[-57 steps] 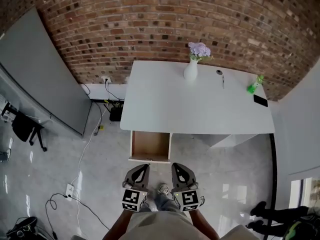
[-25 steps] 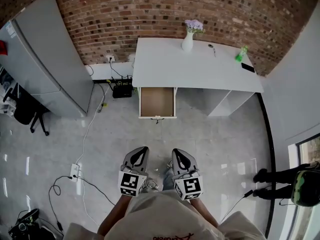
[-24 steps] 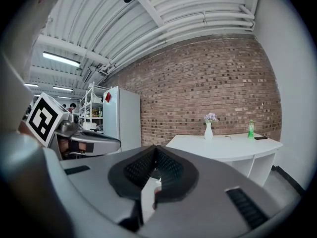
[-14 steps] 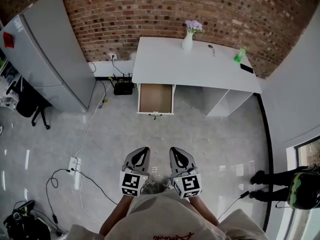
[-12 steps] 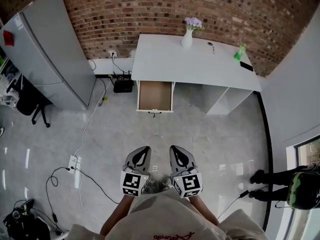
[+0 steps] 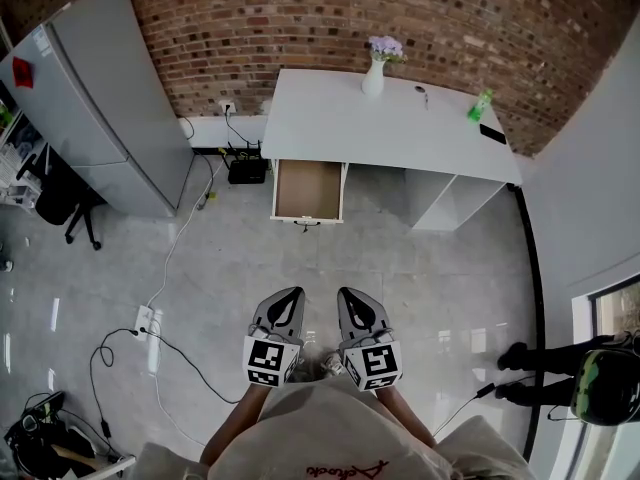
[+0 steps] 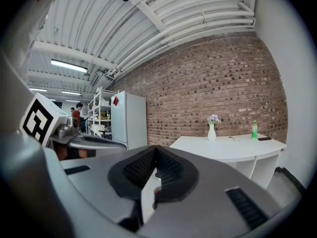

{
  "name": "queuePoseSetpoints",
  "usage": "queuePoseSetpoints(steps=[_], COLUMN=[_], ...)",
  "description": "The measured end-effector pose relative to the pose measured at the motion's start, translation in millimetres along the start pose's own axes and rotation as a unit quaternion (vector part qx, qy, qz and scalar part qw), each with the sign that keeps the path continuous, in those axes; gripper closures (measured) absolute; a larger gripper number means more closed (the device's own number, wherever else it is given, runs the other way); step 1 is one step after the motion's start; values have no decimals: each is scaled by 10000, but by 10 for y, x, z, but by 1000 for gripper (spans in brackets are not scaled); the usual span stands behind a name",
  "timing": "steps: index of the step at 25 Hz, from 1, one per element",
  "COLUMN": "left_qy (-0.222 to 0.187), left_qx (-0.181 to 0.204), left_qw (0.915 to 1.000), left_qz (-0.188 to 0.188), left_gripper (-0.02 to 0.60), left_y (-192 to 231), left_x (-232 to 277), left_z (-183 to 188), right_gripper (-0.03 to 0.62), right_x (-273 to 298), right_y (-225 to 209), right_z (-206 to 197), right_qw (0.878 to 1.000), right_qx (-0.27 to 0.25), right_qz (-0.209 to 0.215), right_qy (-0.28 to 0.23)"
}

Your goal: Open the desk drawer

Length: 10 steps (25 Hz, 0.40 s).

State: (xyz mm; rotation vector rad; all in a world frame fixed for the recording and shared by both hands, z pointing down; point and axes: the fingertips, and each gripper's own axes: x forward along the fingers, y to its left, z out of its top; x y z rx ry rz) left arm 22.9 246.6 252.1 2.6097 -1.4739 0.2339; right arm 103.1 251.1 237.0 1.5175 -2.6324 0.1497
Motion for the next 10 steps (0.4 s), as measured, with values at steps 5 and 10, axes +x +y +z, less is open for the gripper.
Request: queuePoseSetpoints(steps=[5, 10], left_qy=[-2, 10], left_qx=[6, 35], left_qw=[10000, 10000], left_qz=[48, 78], left_gripper=[569, 569], left_y=[9, 43], left_x=[22, 49], left_z=[23, 11], right_gripper=[577, 577], right_x=[7, 48], right_y=[-27, -45], right_z=[-3, -5], right_qw=[10000, 10000], right_qx=[28, 17], right_qz=[24, 45], right_qy=[15, 6])
